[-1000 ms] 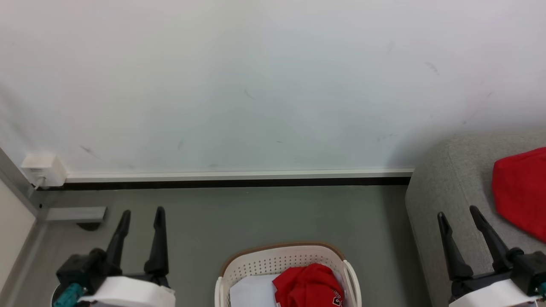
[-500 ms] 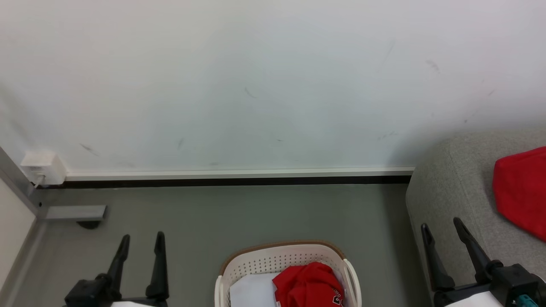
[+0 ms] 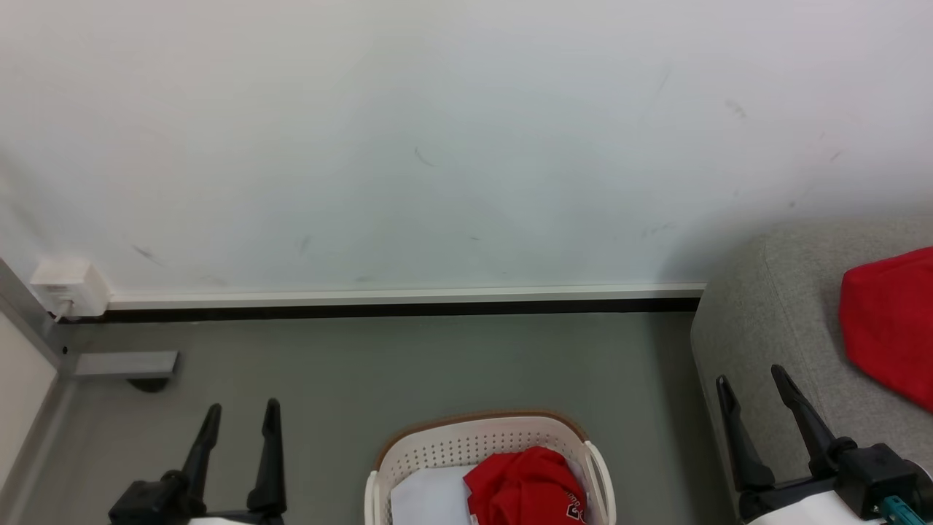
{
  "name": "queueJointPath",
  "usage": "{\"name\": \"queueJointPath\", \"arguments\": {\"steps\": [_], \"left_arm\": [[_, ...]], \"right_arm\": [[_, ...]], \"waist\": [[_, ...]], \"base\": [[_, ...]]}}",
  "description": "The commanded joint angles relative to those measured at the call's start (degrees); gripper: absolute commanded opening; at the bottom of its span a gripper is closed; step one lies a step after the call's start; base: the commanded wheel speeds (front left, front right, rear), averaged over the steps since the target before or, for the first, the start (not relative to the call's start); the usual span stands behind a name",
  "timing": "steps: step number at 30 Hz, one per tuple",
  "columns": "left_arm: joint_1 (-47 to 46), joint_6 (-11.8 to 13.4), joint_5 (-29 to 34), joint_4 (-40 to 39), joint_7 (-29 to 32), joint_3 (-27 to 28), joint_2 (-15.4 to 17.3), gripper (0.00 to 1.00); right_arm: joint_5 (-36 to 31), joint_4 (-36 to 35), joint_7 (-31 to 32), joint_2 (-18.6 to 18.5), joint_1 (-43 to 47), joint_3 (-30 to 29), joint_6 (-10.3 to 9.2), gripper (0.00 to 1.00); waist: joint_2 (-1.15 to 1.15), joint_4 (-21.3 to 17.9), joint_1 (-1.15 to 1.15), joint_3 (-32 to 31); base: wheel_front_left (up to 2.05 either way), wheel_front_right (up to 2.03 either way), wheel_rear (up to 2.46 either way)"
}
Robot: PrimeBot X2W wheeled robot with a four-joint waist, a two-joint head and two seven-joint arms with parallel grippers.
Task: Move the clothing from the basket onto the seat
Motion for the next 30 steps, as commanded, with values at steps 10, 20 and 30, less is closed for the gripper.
{"name": "queueJointPath", "arguments": {"steps": [10, 20, 30], "left_arm": [[-1.1, -1.4, 1.2, 0.6, 0.0, 1.1, -0.6, 1.0], [-7.1, -3.0, 1.1, 1.2, 0.0, -2.0, -0.7, 1.0], [-14.6, -4.0, 1.7, 6.4, 0.0, -4.6, 0.1, 1.0]], "right_arm": [[0.6, -0.1, -0.2, -0.5, -1.5, 0.0, -0.13, 1.0], [0.5, -2.0, -0.2, -2.0, -7.3, 0.3, -0.13, 1.0], [0.2, -4.8, -0.2, -1.4, -14.0, -0.6, -0.13, 1.0]], "waist": [[0.0, -0.9, 0.0, 0.9], [0.0, -3.7, 0.0, 8.1], [0.0, -7.7, 0.0, 17.3]], "base": [[0.0, 0.0, 0.0], [0.0, 0.0, 0.0], [0.0, 0.0, 0.0]]}}
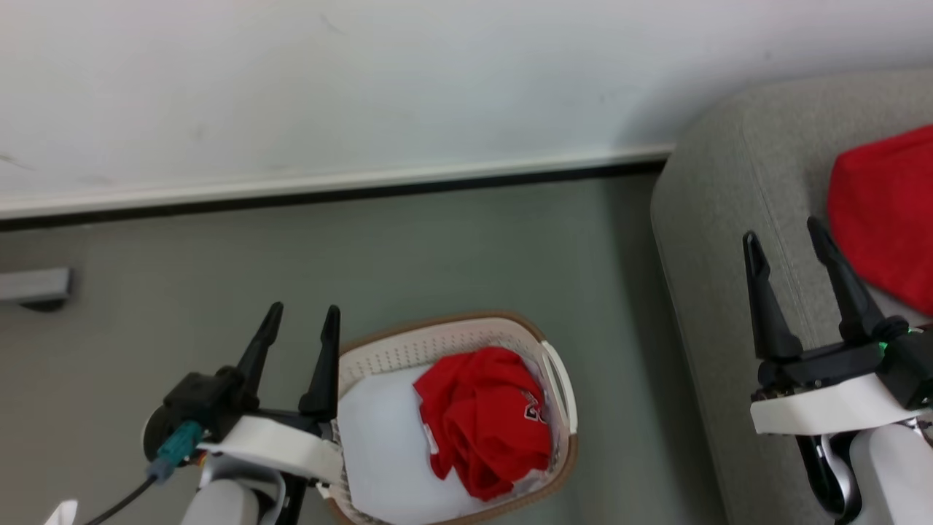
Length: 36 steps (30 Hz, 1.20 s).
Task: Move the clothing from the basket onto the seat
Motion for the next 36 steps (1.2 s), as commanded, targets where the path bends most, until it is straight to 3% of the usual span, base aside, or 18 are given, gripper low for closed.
{"name": "queueJointPath", "arguments": {"steps": [1, 9, 26, 36], "left_arm": [[-0.9, -0.1, 0.6, 0.9, 0.0, -0.1, 0.8, 1.0], [-8.9, -0.4, -1.6, 9.9, 1.5, -4.9, 2.7, 1.0], [-26.8, -0.4, -8.2, 34.4, 8.4, -21.1, 7.8, 1.0], [-34.5, -0.4, -17.8, 42.2, 13.1, -31.5, 11.3, 1.0]], "right_arm": [[0.0, -0.4, -0.2, 0.2, -1.0, -0.1, -0.13, 1.0], [-0.4, -2.6, -0.1, 1.0, -4.6, -2.0, -0.13, 1.0], [-0.9, -7.2, -0.1, 3.2, -11.0, -3.9, -0.13, 1.0], [0.0, -8.7, -0.1, 5.1, -12.8, -3.5, -0.13, 1.0]], "waist": [[0.0, -1.8, -0.01, 2.8], [0.0, -4.0, -0.01, 8.7], [0.0, -8.9, -0.01, 22.0], [0.0, -13.1, -0.01, 29.6]], "base": [[0.0, 0.0, 0.0], [0.0, 0.0, 0.0], [0.0, 0.0, 0.0], [0.0, 0.0, 0.0]]}}
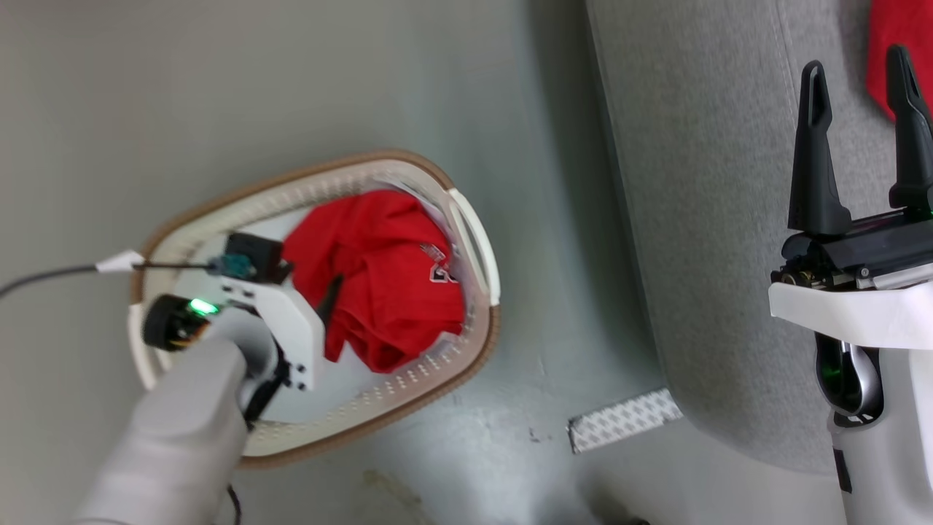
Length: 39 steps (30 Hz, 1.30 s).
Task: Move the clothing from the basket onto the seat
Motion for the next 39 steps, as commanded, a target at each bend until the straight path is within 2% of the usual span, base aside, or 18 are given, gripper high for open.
{"name": "queueJointPath", "arguments": {"steps": [1, 5, 10, 14, 17, 23, 24, 25, 26, 33, 39], "left_arm": [[-1.3, 0.1, -1.5, 0.6, 0.4, -0.6, 0.8, 1.0], [-3.3, 0.1, -4.0, 1.5, 2.2, -2.5, 1.7, 1.0], [-6.3, 0.1, -9.1, 1.9, 7.6, -7.2, 3.7, 1.0], [-7.1, 0.1, -10.6, 2.4, 10.6, -10.1, 3.6, 1.0], [-7.5, 0.1, -12.2, 2.9, 14.6, -14.4, 3.9, 1.0], [-8.4, 0.1, -14.9, 2.0, 14.9, -18.0, 4.3, 1.0], [-8.5, 0.1, -15.5, 1.9, 14.5, -18.4, 4.4, 0.88], [-8.7, 0.1, -15.8, 1.8, 14.1, -18.9, 4.5, 0.38], [-8.9, 0.1, -16.3, 1.6, 13.5, -19.3, 4.6, 0.0], [-9.6, 0.1, -19.6, 1.2, 9.4, -22.3, 5.8, 0.0], [-7.3, 0.1, -23.0, 0.5, 4.8, -25.0, 3.9, 0.0]], "right_arm": [[0.5, -0.4, 0.0, 0.3, -0.8, 0.0, -0.13, 1.0], [1.0, -0.9, 0.0, 0.6, -1.3, 0.2, -0.13, 1.0], [2.7, -1.2, 0.0, 0.8, -1.0, 0.7, -0.13, 1.0], [3.3, -1.4, 0.0, 0.8, -0.5, 0.4, -0.13, 1.0], [3.7, -1.6, 0.0, 0.8, -0.1, 0.6, -0.13, 1.0], [3.8, -1.6, 0.0, 0.8, 0.0, 0.7, -0.13, 1.0], [3.9, -1.5, 0.0, 0.8, -0.1, 0.8, -0.13, 1.0], [3.9, -1.4, 0.0, 0.8, -0.3, 0.8, -0.13, 1.0], [3.9, -1.3, 0.0, 0.8, -0.5, 0.9, -0.13, 1.0], [4.0, -0.3, 0.0, 0.8, -1.9, 1.8, -0.13, 1.0], [1.3, 0.6, 0.0, 0.7, -1.8, 0.6, -0.13, 1.0]], "waist": [[0.0, -2.1, -0.01, 2.5], [0.0, -3.3, -0.01, 4.6], [0.0, -5.1, -0.01, 7.9], [0.0, -5.1, -0.01, 8.7], [0.0, -5.0, -0.01, 9.3], [0.0, -4.9, -0.01, 9.5], [0.0, -4.9, -0.01, 9.5], [0.0, -4.9, -0.01, 9.5], [0.0, -4.8, -0.01, 9.5], [0.0, -5.0, -0.01, 8.5], [0.0, -2.7, -0.01, 2.6]], "base": [[0.0, 0.0, 0.0], [0.0, 0.0, 0.0], [0.0, 0.0, 0.0], [0.0, 0.0, 0.0], [0.0, 0.0, 0.0], [0.0, 0.0, 0.0], [0.0, 0.0, 0.0], [0.0, 0.0, 0.0], [0.0, 0.0, 0.0], [0.0, 0.0, 0.0], [0.0, 0.0, 0.0]]}}
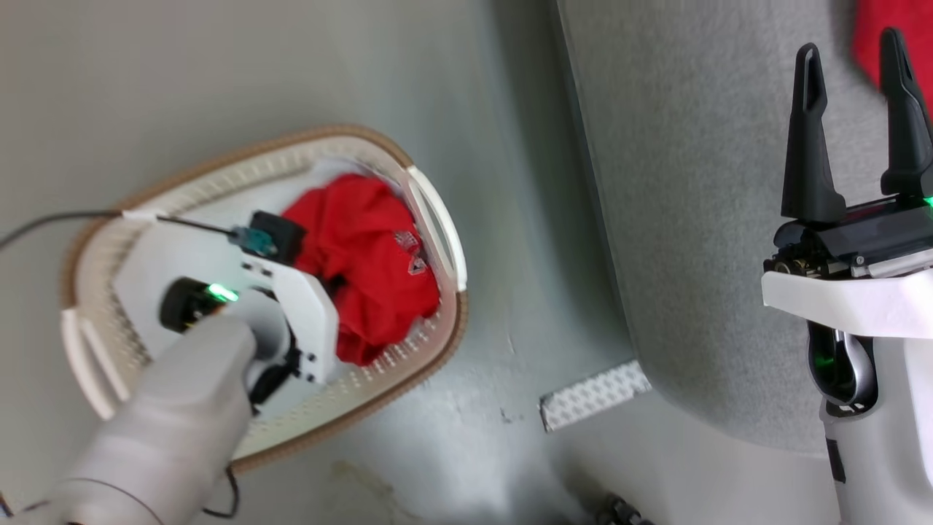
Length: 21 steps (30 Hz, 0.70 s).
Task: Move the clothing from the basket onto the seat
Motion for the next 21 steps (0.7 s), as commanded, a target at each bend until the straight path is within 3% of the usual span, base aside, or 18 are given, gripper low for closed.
{"name": "queueJointPath", "arguments": {"steps": [1, 21], "left_arm": [[1.2, 0.1, -1.1, -0.4, -1.4, -0.8, -0.5, 0.0], [9.6, 0.1, -8.6, -7.1, -16.9, -10.1, -4.6, 0.0]], "right_arm": [[-1.3, 0.5, 0.0, 0.0, 0.1, -0.6, -0.13, 1.0], [-2.1, 6.9, 0.0, -5.5, 9.0, -0.8, -0.13, 1.0]], "waist": [[0.0, 2.0, 0.0, -4.3], [0.0, 11.6, 0.0, -32.8]], "base": [[0.0, 0.0, 0.0], [0.0, 0.0, 0.0]]}}
